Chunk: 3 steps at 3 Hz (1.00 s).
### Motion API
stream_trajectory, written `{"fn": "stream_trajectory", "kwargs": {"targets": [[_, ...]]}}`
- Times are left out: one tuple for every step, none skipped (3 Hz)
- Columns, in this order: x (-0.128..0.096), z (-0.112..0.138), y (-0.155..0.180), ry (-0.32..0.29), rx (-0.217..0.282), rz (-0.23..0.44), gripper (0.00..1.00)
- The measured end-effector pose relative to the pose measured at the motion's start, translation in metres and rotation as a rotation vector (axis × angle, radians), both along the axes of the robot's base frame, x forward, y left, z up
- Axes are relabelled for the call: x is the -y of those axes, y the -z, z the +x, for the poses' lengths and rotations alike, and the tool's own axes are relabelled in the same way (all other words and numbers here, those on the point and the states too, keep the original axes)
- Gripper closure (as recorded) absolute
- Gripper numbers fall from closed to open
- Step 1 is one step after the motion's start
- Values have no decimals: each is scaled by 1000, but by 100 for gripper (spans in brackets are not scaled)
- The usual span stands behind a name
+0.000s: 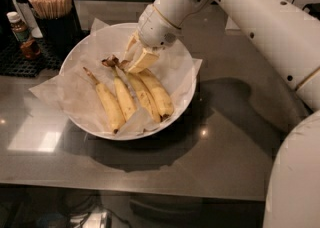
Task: Pick banana from white bowl
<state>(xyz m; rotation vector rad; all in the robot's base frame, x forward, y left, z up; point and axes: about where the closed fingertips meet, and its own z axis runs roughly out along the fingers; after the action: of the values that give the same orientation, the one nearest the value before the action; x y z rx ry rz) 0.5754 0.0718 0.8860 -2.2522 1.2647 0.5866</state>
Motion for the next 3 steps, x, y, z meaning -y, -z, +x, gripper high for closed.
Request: {"fn": "stream_trajectory", "kwargs": {"targets": [[6, -5, -22, 16, 90, -14, 100], [14, -21, -64, 34, 242, -35, 100], [17, -49, -114, 45, 408, -50, 100]]}}
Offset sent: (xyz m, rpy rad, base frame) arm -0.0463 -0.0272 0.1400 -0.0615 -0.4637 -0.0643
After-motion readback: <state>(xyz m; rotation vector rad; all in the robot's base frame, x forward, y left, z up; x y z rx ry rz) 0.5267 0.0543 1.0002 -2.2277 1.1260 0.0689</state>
